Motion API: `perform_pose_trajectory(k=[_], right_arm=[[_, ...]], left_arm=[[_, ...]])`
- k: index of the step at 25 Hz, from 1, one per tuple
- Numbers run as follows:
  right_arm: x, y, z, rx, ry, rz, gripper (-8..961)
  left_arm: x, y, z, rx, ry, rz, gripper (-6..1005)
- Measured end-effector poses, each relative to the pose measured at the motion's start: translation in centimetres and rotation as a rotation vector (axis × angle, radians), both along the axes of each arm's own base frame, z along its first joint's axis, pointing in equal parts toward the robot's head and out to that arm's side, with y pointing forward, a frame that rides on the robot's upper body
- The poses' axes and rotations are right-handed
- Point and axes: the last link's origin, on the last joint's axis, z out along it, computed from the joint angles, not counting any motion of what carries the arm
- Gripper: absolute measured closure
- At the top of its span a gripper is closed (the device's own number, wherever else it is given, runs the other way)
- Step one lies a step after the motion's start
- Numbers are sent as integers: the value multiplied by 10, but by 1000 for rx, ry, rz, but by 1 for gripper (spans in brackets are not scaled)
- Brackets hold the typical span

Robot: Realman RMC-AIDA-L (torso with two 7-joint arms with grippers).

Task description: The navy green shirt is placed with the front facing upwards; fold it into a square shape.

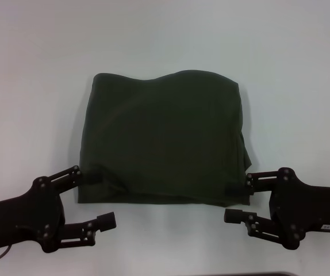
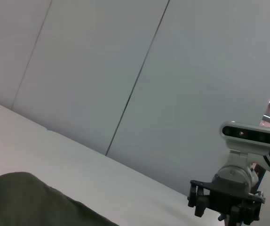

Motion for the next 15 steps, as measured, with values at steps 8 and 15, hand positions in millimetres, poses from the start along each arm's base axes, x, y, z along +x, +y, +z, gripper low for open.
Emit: perform_pose_trajectory(k=[8,15], right_arm=[[-1,1,-1,-2,2,2,536],[-1,1,0,-3,4,1,536]], left_arm=[[2,3,-2,2,1,-4,82],[2,3,-2,3,2,-3,82]])
